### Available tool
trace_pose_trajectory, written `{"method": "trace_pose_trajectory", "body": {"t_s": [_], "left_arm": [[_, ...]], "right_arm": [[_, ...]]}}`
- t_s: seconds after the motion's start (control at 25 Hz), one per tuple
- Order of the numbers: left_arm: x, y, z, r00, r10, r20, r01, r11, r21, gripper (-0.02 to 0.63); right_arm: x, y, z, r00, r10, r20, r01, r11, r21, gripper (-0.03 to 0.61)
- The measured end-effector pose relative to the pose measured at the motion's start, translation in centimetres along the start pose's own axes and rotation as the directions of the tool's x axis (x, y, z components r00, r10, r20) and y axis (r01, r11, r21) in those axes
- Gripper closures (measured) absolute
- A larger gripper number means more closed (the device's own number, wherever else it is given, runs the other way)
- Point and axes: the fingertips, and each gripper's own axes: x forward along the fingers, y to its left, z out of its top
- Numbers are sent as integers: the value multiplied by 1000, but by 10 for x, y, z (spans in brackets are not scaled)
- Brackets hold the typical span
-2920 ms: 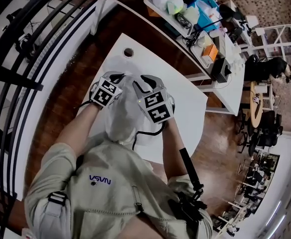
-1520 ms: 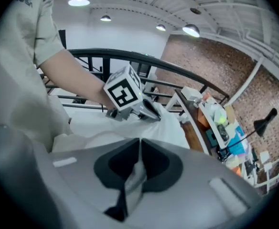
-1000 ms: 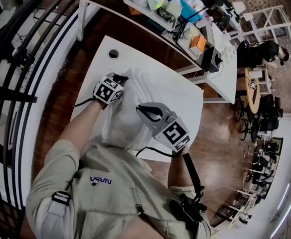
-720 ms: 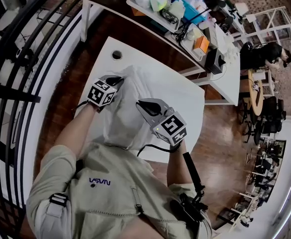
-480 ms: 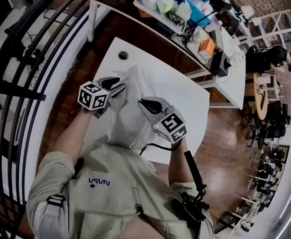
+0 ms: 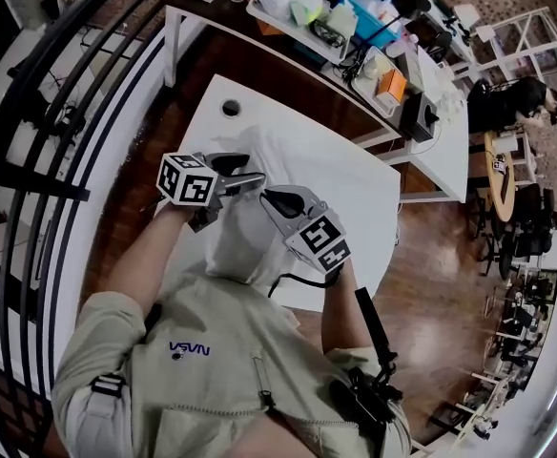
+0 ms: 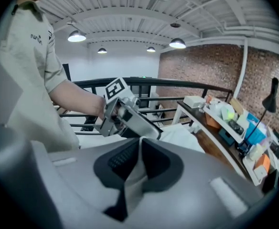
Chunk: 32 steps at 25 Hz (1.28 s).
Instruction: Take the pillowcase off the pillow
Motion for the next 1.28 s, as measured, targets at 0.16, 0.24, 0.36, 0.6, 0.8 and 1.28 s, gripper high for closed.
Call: {"method": "trace_pose_trajectory", "body": {"t_s": [0.16, 0.24, 0.36, 0.6, 0.8, 1.28], "left_arm": [[5, 0, -5, 999, 36, -16, -36, 999, -9, 478], [4, 1, -9, 997, 72, -21, -71, 997, 18, 541], [0, 2, -11, 990, 142, -6, -141, 986, 91, 572], [-6, -17, -19, 980, 194, 39, -198, 951, 237, 577], [-9, -29, -26, 972, 231, 53, -236, 921, 310, 578], [-52, -52, -45, 966, 235, 108, -258, 890, 375, 584]], "right_arm": [[5, -2, -6, 1000, -7, -22, 7, 1000, -1, 555], [9, -4, -10, 999, -12, -35, 12, 1000, 7, 543], [6, -9, -1, 999, -42, -6, 42, 999, 18, 514], [-3, -56, 22, 978, -205, 28, 204, 978, 48, 452], [23, -78, -1, 963, -208, -173, 223, 972, 73, 437], [0, -139, -50, 856, -422, -299, 475, 870, 133, 574]]}}
